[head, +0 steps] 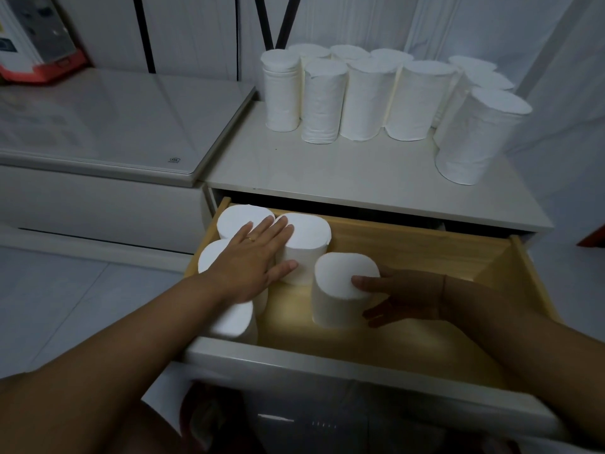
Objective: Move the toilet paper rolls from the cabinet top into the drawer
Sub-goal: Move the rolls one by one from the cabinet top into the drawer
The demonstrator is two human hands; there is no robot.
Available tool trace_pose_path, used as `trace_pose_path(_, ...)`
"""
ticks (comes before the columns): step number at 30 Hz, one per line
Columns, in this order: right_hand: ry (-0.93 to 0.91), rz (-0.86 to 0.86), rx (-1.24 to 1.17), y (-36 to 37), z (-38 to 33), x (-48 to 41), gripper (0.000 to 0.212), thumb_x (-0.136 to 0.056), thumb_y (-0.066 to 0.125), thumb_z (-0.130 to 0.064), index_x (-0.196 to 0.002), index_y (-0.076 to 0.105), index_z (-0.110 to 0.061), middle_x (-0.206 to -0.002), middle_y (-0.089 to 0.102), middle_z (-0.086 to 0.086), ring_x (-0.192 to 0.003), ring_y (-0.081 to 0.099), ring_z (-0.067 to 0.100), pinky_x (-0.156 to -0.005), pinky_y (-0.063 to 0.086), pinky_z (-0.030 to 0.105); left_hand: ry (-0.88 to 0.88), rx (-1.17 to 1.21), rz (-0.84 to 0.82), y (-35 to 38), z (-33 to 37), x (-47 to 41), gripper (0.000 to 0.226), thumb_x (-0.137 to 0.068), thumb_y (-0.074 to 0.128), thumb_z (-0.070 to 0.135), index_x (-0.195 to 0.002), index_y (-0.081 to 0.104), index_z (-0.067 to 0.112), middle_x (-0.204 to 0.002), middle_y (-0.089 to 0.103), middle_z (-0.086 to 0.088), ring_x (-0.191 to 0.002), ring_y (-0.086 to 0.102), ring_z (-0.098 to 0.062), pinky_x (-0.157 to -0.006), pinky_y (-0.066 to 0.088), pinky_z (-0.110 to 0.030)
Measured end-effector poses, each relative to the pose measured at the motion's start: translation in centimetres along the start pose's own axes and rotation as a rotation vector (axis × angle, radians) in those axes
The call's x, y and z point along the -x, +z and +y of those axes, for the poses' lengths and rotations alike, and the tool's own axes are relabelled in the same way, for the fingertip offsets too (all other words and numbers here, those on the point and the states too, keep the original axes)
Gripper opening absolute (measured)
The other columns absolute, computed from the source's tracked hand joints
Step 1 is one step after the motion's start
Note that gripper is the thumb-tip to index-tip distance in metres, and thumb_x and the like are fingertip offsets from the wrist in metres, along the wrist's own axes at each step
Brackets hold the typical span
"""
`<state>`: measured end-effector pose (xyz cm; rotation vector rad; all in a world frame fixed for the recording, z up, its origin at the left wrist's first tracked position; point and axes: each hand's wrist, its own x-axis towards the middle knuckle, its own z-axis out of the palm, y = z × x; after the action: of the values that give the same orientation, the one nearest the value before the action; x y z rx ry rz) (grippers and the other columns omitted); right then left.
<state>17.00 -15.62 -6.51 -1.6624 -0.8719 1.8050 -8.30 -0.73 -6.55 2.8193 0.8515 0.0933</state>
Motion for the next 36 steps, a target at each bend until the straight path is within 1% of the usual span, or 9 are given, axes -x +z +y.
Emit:
trace_pose_path(7, -0.073, -0.031, -0.027, 4.7, -1.3, -2.5, 0.062, -0.075, 0.066, -0.048, -0.129, 0.043, -0.028, -0.128, 0.049, 0.008, -0.114, 0.053, 0.03, -0.091, 0.054, 0.037, -0.015, 0.037, -0.028, -0.3, 0.2, 0.1, 0.079, -0.085, 0.014, 0.07, -0.152, 0.001, 0.029, -0.159, -0.008, 0.011, -0.145, -0.014, -0.006, -0.116, -0.012, -0.031)
trace_pose_path(9, -0.06, 0.006, -0.069, 5.7, -1.8, -3.1, 0.067, -0.078, 0.064, -0.045, -0.135, 0.037, -0.022, -0.126, 0.049, 0.008, -0.112, 0.053, 0.027, -0.085, 0.057, 0.033, -0.012, 0.018, -0.041, -0.3, 0.2, 0.1, 0.082, -0.083, 0.012, 0.072, -0.152, 0.0, 0.028, -0.159, -0.009, 0.01, -0.145, -0.014, -0.007, -0.117, -0.012, -0.032)
trace_pose_path(14, -0.056, -0.005, -0.232, 7.5, -2.4, -3.7, 0.034, -0.088, 0.06, -0.032, -0.116, 0.04, -0.025, -0.104, 0.054, -0.001, -0.093, 0.056, 0.018, -0.062, 0.058, 0.023, -0.008, -0.027, -0.051, -0.4, 0.3, 0.1, 0.079, -0.085, 0.013, 0.068, -0.151, -0.002, 0.027, -0.159, -0.01, 0.008, -0.146, -0.014, -0.009, -0.119, -0.01, -0.035)
trace_pose_path(19, -0.035, 0.025, -0.22, 8.0, -2.7, -4.3, 0.044, -0.087, 0.06, -0.035, -0.121, 0.033, -0.026, -0.104, 0.051, -0.004, -0.093, 0.053, 0.017, -0.089, 0.05, 0.035, -0.014, -0.017, -0.055, -0.7, 0.6, 0.1, 0.073, -0.088, 0.011, 0.061, -0.151, -0.002, 0.027, -0.16, -0.01, 0.006, -0.146, -0.014, -0.011, -0.119, -0.008, -0.036)
trace_pose_path(23, -0.031, 0.048, -0.08, 7.7, -2.4, -3.9, 0.048, -0.085, 0.058, -0.048, -0.122, 0.038, -0.025, -0.105, 0.052, -0.003, -0.095, 0.055, 0.018, -0.073, 0.057, 0.026, -0.02, -0.02, -0.068, -0.9, 0.7, 0.2, 0.071, -0.09, 0.012, 0.06, -0.151, -0.002, 0.026, -0.16, -0.01, 0.006, -0.146, -0.014, -0.011, -0.119, -0.008, -0.036)
trace_pose_path(26, -0.167, 0.151, 0.184, 7.2, -2.1, -3.9, 0.042, -0.086, 0.054, -0.052, -0.12, 0.041, -0.032, -0.114, 0.055, -0.006, -0.096, 0.056, 0.011, -0.08, 0.053, 0.023, -0.024, -0.016, -0.072, -0.9, 0.7, 0.3, 0.07, -0.092, 0.014, 0.059, -0.151, -0.002, 0.027, -0.16, -0.01, 0.006, -0.146, -0.013, -0.011, -0.119, -0.007, -0.037)
trace_pose_path(28, -0.362, 0.266, 0.236, 6.8, -2.3, -3.7, 0.03, -0.087, 0.058, -0.042, -0.114, 0.047, -0.034, -0.113, 0.06, -0.009, -0.087, 0.06, -0.001, -0.065, 0.051, 0.009, -0.023, -0.004, -0.069, -0.9, 0.7, 0.3, 0.071, -0.091, 0.015, 0.06, -0.151, -0.001, 0.026, -0.16, -0.009, 0.006, -0.146, -0.013, -0.01, -0.119, -0.007, -0.037)
trace_pose_path(31, -0.558, 0.48, 0.241, 5.8, -3.7, -3.2, 0.021, -0.084, 0.066, -0.03, -0.098, 0.051, -0.034, -0.089, 0.056, -0.022, -0.072, 0.06, -0.016, -0.052, 0.043, 0.001, -0.022, 0.016, -0.055, -0.9, 0.7, 0.2, 0.07, -0.093, 0.018, 0.06, -0.152, 0.0, 0.026, -0.16, -0.008, 0.006, -0.146, -0.013, -0.009, -0.119, -0.008, -0.035)
trace_pose_path(36, -0.649, 0.726, 0.277, 3.4, -7.5, -3.4, 0.052, -0.078, 0.072, -0.034, -0.121, 0.049, -0.014, -0.11, 0.055, 0.0, -0.1, 0.056, 0.013, -0.075, 0.043, 0.011, -0.035, 0.1, 0.002, -1.9, 0.8, -0.5, 0.076, -0.087, 0.018, 0.064, -0.152, 0.004, 0.028, -0.16, -0.004, 0.009, -0.145, -0.012, -0.006, -0.114, -0.013, -0.027)
